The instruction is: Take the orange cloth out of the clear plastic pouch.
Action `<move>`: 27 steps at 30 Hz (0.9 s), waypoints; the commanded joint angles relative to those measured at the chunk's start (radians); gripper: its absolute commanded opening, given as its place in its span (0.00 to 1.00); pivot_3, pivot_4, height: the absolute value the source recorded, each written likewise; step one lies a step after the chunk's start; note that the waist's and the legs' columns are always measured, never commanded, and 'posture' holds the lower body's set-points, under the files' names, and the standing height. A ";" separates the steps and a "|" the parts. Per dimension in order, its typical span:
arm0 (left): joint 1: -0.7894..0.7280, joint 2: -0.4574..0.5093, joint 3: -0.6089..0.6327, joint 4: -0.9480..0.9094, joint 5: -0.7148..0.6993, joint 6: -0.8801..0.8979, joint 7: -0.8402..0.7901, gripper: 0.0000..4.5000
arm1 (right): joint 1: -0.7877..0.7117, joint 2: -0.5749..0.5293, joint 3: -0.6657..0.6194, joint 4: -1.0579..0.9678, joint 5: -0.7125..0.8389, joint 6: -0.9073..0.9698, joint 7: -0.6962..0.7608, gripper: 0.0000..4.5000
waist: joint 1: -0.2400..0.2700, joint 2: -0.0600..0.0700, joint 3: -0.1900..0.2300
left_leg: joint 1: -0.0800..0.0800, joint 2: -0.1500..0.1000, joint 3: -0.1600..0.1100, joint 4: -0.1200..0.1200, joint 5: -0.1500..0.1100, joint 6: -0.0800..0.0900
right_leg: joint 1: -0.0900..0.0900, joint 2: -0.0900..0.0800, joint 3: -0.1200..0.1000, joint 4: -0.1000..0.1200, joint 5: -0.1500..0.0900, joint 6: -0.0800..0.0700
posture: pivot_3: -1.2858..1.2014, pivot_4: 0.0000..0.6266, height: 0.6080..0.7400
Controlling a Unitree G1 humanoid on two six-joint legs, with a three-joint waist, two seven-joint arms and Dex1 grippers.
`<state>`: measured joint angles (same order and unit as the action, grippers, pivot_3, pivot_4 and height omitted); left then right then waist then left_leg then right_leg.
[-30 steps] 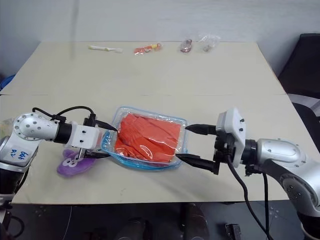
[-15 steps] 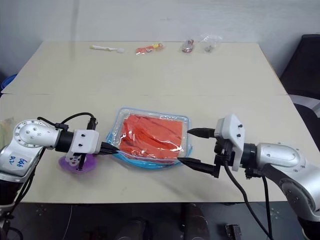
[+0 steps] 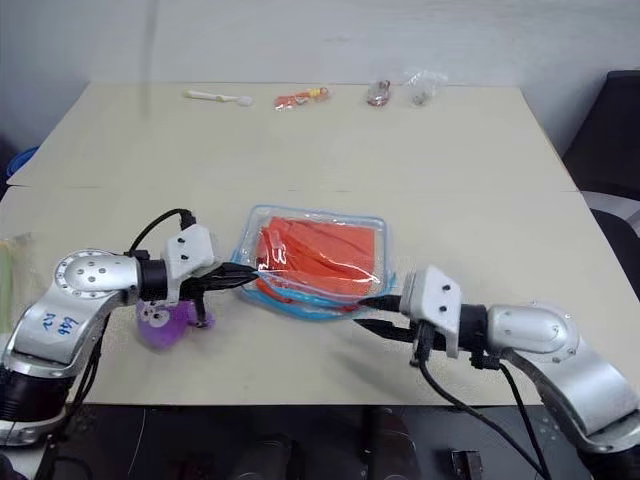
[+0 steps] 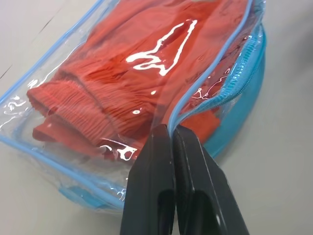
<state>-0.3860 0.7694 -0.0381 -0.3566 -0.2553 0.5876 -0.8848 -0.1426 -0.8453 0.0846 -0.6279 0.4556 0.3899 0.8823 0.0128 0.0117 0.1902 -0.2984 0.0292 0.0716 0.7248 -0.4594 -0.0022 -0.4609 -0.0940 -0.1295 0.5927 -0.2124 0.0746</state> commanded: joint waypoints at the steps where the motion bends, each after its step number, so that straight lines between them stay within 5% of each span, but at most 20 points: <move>1: -0.023 -0.023 0.011 -0.064 -0.025 0.037 0.037 0.00 | -0.056 0.046 0.101 0.046 -0.154 -0.080 -0.029 0.00 | -0.002 0.000 0.000 | 0.000 0.000 0.000 0.000 0.000 0.000 | 0.000 0.000 0.000 0.000 0.000 0.000 | 0.52 0.24 1.00; 11: -0.062 -0.034 -0.015 -0.106 -0.035 0.085 0.044 0.00 | -0.156 0.213 0.216 0.265 -0.397 -0.235 -0.116 0.00 | -0.013 0.000 0.000 | 0.001 0.000 -0.002 0.001 0.000 0.000 | -0.001 0.000 -0.002 0.000 0.000 0.000 | 0.52 0.24 1.00; 14: -0.065 -0.031 -0.018 -0.101 -0.030 0.080 0.043 0.00 | -0.173 0.227 0.217 0.309 -0.492 -0.305 -0.164 0.13 | -0.015 0.000 0.000 | 0.001 0.000 -0.002 0.001 0.000 0.000 | -0.001 0.000 -0.002 0.000 0.000 0.000 | 0.52 0.24 1.00; 18: -0.072 -0.037 -0.026 -0.096 -0.025 0.077 0.046 0.00 | -0.185 0.237 0.222 0.347 -0.580 -0.351 -0.204 0.42 | -0.015 0.000 0.000 | 0.001 0.000 -0.002 0.001 0.000 0.000 | -0.001 0.000 -0.002 0.000 0.000 0.000 | 0.52 0.24 1.00; 27: -0.091 -0.038 -0.036 -0.083 -0.020 0.067 0.049 0.00 | -0.194 0.246 0.222 0.386 -0.657 -0.408 -0.202 0.42 | -0.016 0.000 0.000 | 0.001 0.000 -0.002 0.001 0.000 0.000 | -0.001 0.000 -0.002 0.000 0.000 0.000 | 0.52 0.24 1.00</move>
<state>-0.4596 0.7265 -0.0830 -0.4192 -0.2754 0.6754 -0.8408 -0.3250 -0.6003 0.3092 -0.2344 -0.1839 0.0142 0.6898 -0.0028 0.0117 0.1901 -0.2975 0.0294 0.0691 0.7262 -0.4594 -0.0023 -0.4618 -0.0944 -0.1314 0.5927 -0.2125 0.0746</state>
